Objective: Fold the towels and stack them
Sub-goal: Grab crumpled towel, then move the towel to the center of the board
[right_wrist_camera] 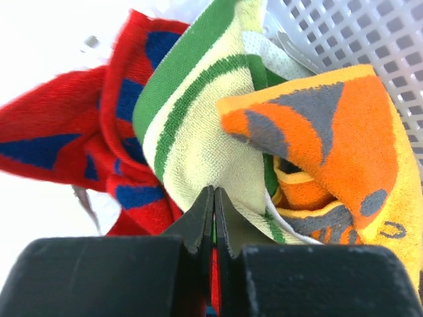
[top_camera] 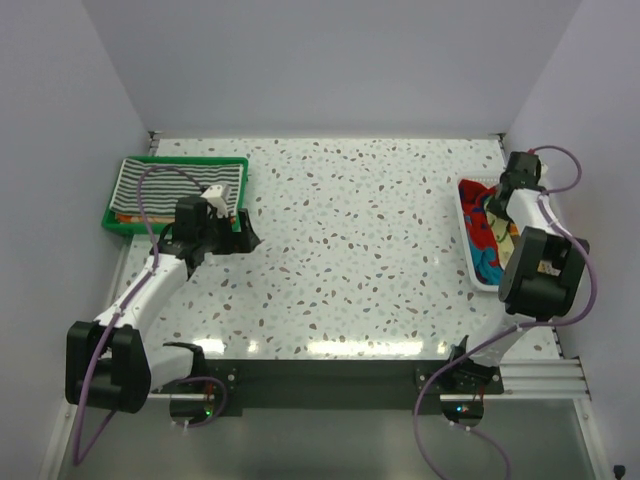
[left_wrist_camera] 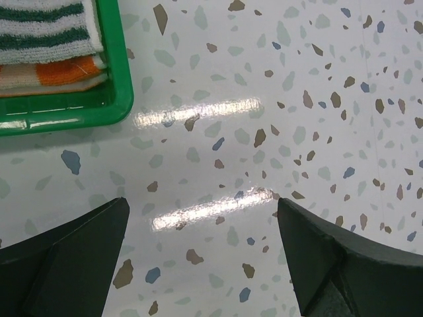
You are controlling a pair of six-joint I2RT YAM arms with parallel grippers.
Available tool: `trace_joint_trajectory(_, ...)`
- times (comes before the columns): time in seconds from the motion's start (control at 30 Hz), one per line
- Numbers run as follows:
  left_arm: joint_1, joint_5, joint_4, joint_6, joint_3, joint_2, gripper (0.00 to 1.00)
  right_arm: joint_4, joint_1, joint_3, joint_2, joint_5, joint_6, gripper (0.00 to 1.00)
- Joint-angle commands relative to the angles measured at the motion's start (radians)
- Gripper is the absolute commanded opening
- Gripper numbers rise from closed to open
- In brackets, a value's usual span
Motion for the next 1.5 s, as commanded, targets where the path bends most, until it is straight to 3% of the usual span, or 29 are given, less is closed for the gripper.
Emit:
trace_joint_trajectory(0.0,-0.003,0.031,0.048,0.001,0.024,-0.006,1.00,0.019,-0.003,0.039,-0.057,-0.052,-0.016,0.00)
trace_joint_trajectory(0.27,-0.003,0.037,0.054,-0.005,0.021,-0.001,1.00,0.067,0.004,0.083,-0.189,-0.172,-0.020,0.00)
trace_joint_trajectory(0.4,-0.003,0.043,0.059,-0.005,0.022,0.003,1.00,0.054,0.086,0.168,-0.266,-0.224,-0.042,0.00)
trace_joint_trajectory(0.57,-0.003,0.040,0.059,-0.005,0.022,0.005,1.00,0.028,0.377,0.208,-0.316,-0.201,-0.068,0.00)
trace_joint_trajectory(0.83,-0.003,0.041,0.059,-0.009,0.018,-0.006,1.00,-0.004,0.802,0.020,-0.317,-0.258,-0.007,0.00)
trace_joint_trajectory(0.97,-0.003,0.025,0.057,-0.009,0.010,-0.021,1.00,-0.037,0.950,-0.083,-0.246,-0.432,0.030,0.01)
trace_joint_trajectory(1.0,-0.003,0.024,0.059,-0.009,0.009,-0.024,1.00,-0.053,1.034,-0.091,-0.223,-0.466,0.018,0.14)
trace_joint_trajectory(1.07,-0.003,0.029,0.059,-0.008,0.007,-0.024,1.00,-0.137,1.123,-0.070,-0.183,-0.485,-0.028,0.26)
trace_joint_trajectory(1.1,-0.003,0.029,0.059,-0.008,0.007,-0.024,1.00,-0.162,1.160,-0.058,-0.153,-0.491,-0.048,0.41)
trace_joint_trajectory(1.13,-0.003,0.034,0.063,-0.009,0.006,-0.024,1.00,-0.198,1.201,-0.039,-0.152,-0.476,-0.071,0.48)
trace_joint_trajectory(1.2,-0.003,0.038,0.063,-0.011,0.006,-0.021,1.00,-0.206,1.200,-0.048,-0.186,-0.404,-0.070,0.51)
trace_joint_trajectory(1.3,-0.031,0.049,0.079,-0.022,0.004,-0.012,1.00,-0.255,1.139,-0.042,-0.256,-0.171,-0.090,0.69)
trace_joint_trajectory(1.47,-0.208,0.002,0.085,-0.075,0.090,0.063,1.00,-0.312,0.901,-0.070,-0.384,0.050,-0.044,0.79)
